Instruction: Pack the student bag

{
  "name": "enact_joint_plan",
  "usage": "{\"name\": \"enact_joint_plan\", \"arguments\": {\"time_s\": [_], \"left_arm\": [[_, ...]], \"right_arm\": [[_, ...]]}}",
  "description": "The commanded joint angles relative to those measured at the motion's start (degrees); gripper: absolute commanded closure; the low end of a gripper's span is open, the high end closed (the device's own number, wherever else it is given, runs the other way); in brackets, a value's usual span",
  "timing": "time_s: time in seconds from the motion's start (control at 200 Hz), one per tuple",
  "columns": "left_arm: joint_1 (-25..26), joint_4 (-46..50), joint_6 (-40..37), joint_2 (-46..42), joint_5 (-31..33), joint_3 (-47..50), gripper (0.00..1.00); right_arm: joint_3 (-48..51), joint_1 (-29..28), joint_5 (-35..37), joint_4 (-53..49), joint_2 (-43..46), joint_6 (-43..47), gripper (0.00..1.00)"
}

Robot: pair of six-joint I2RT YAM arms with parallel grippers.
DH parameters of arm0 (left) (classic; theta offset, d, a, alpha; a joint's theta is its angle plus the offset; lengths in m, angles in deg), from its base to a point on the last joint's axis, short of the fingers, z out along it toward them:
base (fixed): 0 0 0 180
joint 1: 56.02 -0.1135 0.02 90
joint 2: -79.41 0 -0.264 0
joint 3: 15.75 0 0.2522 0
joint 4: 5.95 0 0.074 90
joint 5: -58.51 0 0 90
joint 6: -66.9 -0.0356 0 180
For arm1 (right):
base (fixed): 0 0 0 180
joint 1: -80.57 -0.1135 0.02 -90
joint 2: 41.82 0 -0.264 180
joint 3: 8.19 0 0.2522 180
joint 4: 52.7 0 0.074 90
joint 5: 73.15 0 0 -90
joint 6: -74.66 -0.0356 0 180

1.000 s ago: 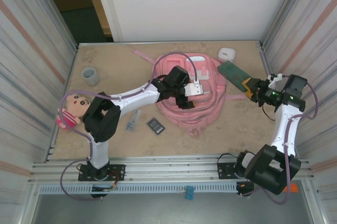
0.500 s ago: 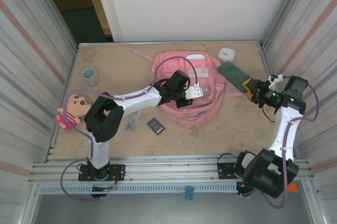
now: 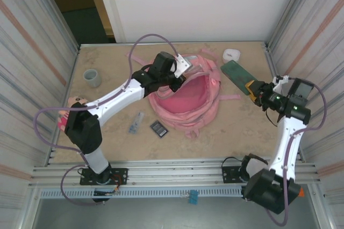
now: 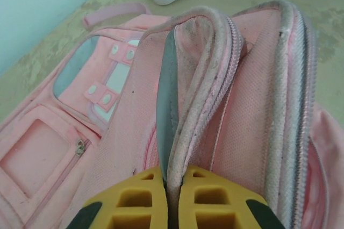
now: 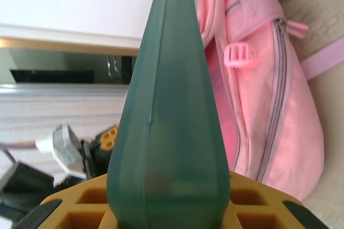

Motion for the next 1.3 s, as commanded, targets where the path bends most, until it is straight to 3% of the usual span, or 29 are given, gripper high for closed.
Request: {"name": "enact_joint_plan", "arguments": {"time_s": [0.0, 0.205, 0.386, 0.516, 0.646, 0.762, 1.052, 1.298], "left_arm": [[-1.7, -0.2, 9.2, -3.1, 1.5, -3.9, 1.00], [-2.3, -0.4, 10.3, -2.7, 1.6, -4.8, 1.00], [-2.5, -1.1, 12.0, -2.0, -0.5, -5.9, 1.00], [-2.7, -0.7, 12.3, -1.4, -3.2, -7.4, 1.00], [-2.8, -1.7, 13.0, -0.8, -5.7, -8.3, 1.00], [-3.3, -1.5, 14.2, -0.2, -6.7, -9.4, 1.00], [-4.3, -1.9, 16.2, 0.7, -10.2, -12.7, 1.00], [-4.4, -2.4, 17.8, 1.2, -12.5, -14.2, 1.00]], "right_arm": [[0.0, -4.5, 4.7, -3.4, 5.1, -3.9, 0.86], [6.6, -19.5, 12.9, 0.5, 12.3, -15.3, 0.86], [14.9, -33.0, 22.4, 14.3, 15.0, -26.0, 0.85], [20.1, -42.1, 29.0, 28.3, 11.6, -33.0, 0.87], [20.6, -49.8, 33.7, 38.9, 4.4, -35.4, 0.90], [20.8, -56.0, 41.9, 45.9, 0.1, -36.9, 0.89], [21.0, -64.1, 52.2, 65.3, -14.6, -39.1, 0.88], [16.5, -67.2, 57.5, 73.0, -27.3, -39.4, 0.88]]}}
